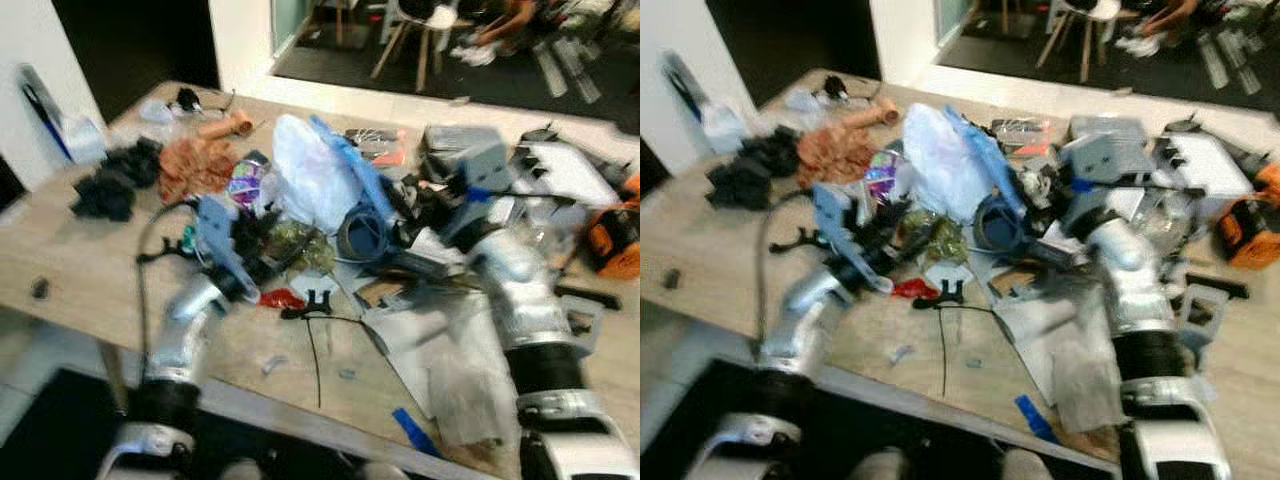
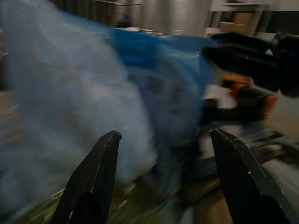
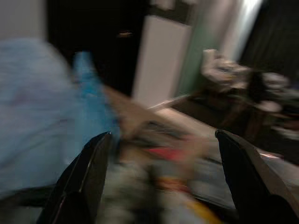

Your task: Picking trash to rubbish bin

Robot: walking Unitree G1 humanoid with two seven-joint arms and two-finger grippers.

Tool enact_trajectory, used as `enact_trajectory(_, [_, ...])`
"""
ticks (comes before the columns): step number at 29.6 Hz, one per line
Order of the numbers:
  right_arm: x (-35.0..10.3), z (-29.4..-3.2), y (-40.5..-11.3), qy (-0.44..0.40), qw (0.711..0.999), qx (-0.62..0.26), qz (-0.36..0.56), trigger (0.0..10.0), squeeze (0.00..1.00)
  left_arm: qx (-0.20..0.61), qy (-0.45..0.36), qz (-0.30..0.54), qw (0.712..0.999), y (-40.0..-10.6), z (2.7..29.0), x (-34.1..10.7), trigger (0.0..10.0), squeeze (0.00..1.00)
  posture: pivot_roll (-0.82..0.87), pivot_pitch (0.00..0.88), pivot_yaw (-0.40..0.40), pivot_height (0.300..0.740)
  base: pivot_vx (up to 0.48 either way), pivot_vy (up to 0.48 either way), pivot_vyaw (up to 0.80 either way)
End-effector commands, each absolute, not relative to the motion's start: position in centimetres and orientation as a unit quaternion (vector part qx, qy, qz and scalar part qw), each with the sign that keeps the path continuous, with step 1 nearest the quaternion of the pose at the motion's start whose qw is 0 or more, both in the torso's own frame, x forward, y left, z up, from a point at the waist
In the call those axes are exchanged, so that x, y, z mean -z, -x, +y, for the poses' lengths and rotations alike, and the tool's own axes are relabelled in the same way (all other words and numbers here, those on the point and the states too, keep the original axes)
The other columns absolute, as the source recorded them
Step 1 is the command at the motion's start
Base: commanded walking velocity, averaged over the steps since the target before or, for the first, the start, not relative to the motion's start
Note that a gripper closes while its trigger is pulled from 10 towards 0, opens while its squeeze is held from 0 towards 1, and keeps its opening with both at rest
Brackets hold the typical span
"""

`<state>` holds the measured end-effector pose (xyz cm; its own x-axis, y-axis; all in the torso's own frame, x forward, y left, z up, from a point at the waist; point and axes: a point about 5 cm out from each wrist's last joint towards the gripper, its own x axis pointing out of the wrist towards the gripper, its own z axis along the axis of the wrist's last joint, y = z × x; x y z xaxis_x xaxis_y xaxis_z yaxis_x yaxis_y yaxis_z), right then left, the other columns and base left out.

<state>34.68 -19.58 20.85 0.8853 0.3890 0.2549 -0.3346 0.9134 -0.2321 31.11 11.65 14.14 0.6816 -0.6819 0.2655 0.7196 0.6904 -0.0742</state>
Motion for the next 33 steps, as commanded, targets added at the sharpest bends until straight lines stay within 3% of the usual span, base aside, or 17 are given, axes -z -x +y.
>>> enact_trajectory(1, [-20.4, -19.8, -34.6, 0.095, 0.970, -0.178, -0.137, 10.0, 0.00, 0.390, 0.087, -0.112, 0.910, -31.1, 11.7, -14.5, 10.0, 0.00, -0.09, 0.000, -0.017, 0.740, 0.000, 0.000, -0.80])
enact_trajectory(8, [-20.4, -19.9, -34.7, 0.110, 0.969, -0.172, -0.136, 10.0, 0.00, 0.389, 0.082, -0.117, 0.910, -31.1, 11.8, -14.8, 10.0, 0.00, -0.09, 0.000, -0.016, 0.740, 0.000, 0.000, -0.80])
enact_trajectory(21, [-18.1, -19.4, -34.4, 0.077, 0.972, -0.204, -0.090, 10.0, 0.00, 0.373, 0.054, -0.123, 0.918, -31.2, 12.1, -15.1, 10.0, 0.00, -0.09, 0.000, -0.015, 0.740, 0.000, 0.000, 0.00])
enact_trajectory(26, [-18.0, -20.1, -34.4, -0.008, 0.962, -0.260, -0.084, 10.0, 0.00, 0.362, 0.025, -0.119, 0.924, -31.4, 12.9, -15.4, 10.0, 0.00, -0.08, 0.000, -0.013, 0.740, 0.000, 0.000, 0.00])
enact_trajectory(33, [-17.0, -18.5, -34.5, 0.012, 0.936, -0.348, -0.042, 10.0, 0.00, 0.359, 0.006, -0.115, 0.926, -30.7, 14.0, -15.4, 10.0, 0.00, -0.05, 0.000, -0.027, 0.740, 0.000, 0.000, 0.00])
